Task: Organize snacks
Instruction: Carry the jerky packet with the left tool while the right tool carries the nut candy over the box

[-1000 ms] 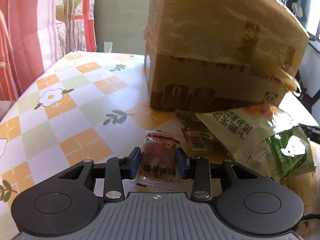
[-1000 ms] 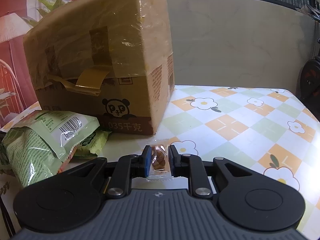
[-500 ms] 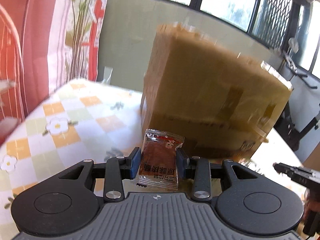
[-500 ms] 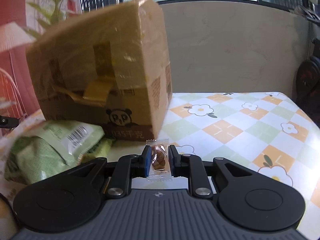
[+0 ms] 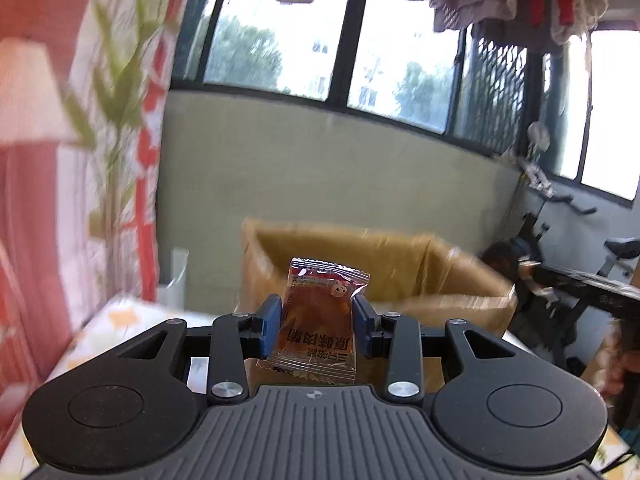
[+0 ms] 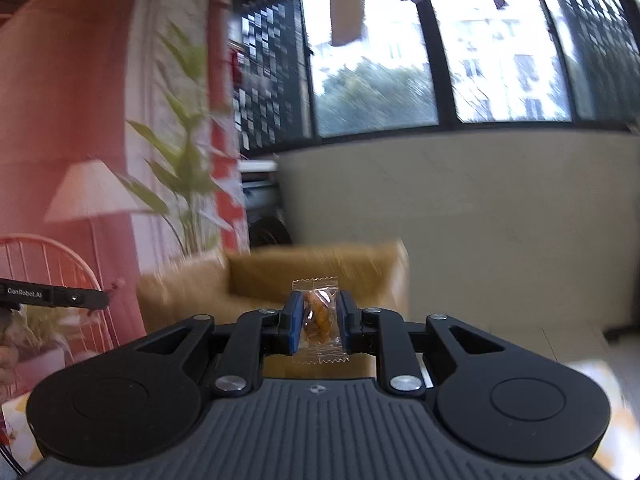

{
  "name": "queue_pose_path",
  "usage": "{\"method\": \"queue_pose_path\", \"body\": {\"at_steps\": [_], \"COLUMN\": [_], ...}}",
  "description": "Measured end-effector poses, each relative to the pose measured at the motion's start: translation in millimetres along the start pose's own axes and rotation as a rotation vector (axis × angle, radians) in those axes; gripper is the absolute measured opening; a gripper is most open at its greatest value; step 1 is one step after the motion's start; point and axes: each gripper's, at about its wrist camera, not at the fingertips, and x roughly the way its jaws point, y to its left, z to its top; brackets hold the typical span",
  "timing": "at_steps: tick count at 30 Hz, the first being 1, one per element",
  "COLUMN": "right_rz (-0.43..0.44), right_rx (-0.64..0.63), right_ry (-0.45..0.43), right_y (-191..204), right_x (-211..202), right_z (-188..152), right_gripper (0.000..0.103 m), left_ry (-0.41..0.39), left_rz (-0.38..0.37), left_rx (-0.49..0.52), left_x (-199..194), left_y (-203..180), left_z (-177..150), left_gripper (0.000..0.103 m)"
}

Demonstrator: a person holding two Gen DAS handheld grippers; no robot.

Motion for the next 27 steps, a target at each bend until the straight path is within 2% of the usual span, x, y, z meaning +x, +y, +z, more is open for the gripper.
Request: {"method": "queue_pose_path", "body": {"at_steps": [5,9,11,12,13,14,17,22,27], "right_rz": [0.018,-0.012,-0.025,-0.028,-0.033,-0.035,-0.017,-0.006,0.003], "right_rx": [0.015,0.049,0.072,0.084,0.096,0.104,0.103,0.066,0.112], "right_ry": [0.053,0.123,0.147,0.156,0.164,0.16,0.131,0.098,0.055], "right_y": [-2.0,-1.6,-3.6,-4.2,-4.9,-5.5,-5.3,-2.1,-1.3], "right_x": [53.5,91.4,101.7,105.2,108.1,107.2,94.6,64.3,24.6], "right_z": [25.7,24.5,21.6,20.7,20.3,19.7,19.4,15.4,3.6], "right_gripper": [0.02,0.021,0.021,0.026,0.03,0.038,0.039,0.04,0.047], "left_ry": [-0.018,0.003,0.017,0.028,0.041,0.05,0.035,0.055,0.074], "left_rz": [-0.05,-0.037,-0.02,-0.003,0.013,0.021,-0.003,0.014,-0.012], "left_rx": [0.005,0.022,0.025,0.024,0.02,0.01,-0.012,0.008,0.027], "left_x": [29.8,63.3,75.9,82.3,86.9,88.4,82.0,64.2,37.8], "left_y": [-11.4,-19.9,-23.1,-24.8,-26.7,-27.5,-24.0,-18.4,-17.4], "left_z": [37.8,50.3,52.5,53.7,54.8,54.4,49.3,38.1,25.1], "left_gripper": [0.041,0.041,0.044,0.046,0.053,0.062,0.079,0.083,0.086]}}
